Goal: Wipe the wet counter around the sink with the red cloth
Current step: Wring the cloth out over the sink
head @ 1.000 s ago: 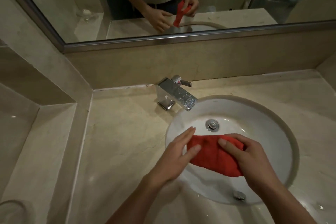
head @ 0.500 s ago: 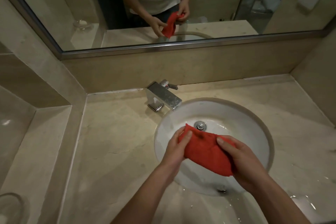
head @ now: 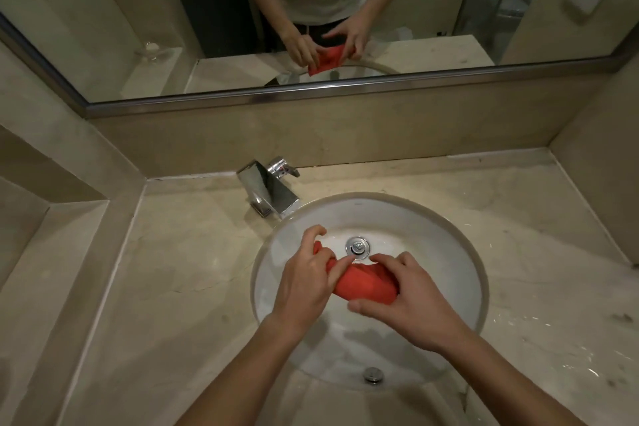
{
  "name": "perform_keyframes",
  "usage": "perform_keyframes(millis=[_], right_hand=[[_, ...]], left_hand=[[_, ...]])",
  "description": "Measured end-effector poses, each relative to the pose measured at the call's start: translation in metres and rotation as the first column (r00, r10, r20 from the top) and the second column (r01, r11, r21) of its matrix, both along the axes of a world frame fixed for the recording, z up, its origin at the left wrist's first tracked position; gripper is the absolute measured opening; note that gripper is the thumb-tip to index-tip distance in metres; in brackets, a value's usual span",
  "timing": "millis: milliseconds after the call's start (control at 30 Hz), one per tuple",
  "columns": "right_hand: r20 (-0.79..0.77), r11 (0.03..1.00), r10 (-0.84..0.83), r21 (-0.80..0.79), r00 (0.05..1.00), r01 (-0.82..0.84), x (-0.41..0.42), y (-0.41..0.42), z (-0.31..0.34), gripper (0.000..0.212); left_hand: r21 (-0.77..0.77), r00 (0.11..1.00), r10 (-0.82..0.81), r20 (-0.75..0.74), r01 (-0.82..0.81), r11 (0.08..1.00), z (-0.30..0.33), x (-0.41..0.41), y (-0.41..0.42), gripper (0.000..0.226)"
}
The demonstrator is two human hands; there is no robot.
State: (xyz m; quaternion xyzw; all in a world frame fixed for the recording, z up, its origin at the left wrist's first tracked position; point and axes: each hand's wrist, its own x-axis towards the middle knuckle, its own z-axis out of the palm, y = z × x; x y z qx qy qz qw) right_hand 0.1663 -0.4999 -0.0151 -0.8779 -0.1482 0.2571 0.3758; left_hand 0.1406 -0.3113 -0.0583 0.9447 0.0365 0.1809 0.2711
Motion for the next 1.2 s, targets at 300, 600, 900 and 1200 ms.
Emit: perform_keyframes(millis=[300, 600, 900, 1200], right_hand=[[0.125, 0.86, 0.425, -0.366, 0.897, -0.356, 0.013, 0.002, -0.015, 0.073], [0.105, 0.752, 0.532, -0.514, 0.84, -0.412, 0.018, 0.009, -0.018, 0.052], [-0.683, 0.94, 0.228, 0.34, 0.694, 0.026, 0.023, 0.009, 0.005, 0.038], [-0.809, 0.869, 0.204, 0.409, 0.551, 0.279, -0.006, 0.033, 0.002, 0.025]], left_hand=[[0.19, 0.999, -0.052, -0.004, 0.052, 0.98, -0.006, 0.0, -0.001, 0.057], [0.384, 0.874, 0.14, -0.465, 0.056, 0.922, 0.008, 0.01, -0.001, 0.072], [-0.65, 0.955, 0.036, -0.294, -0.227, 0.725, 0.013, -0.006, 0.011, 0.037], [-0.717, 0.974, -0.076, -0.215, -0.21, -0.665, 0.008, 0.008, -0.027, 0.081]])
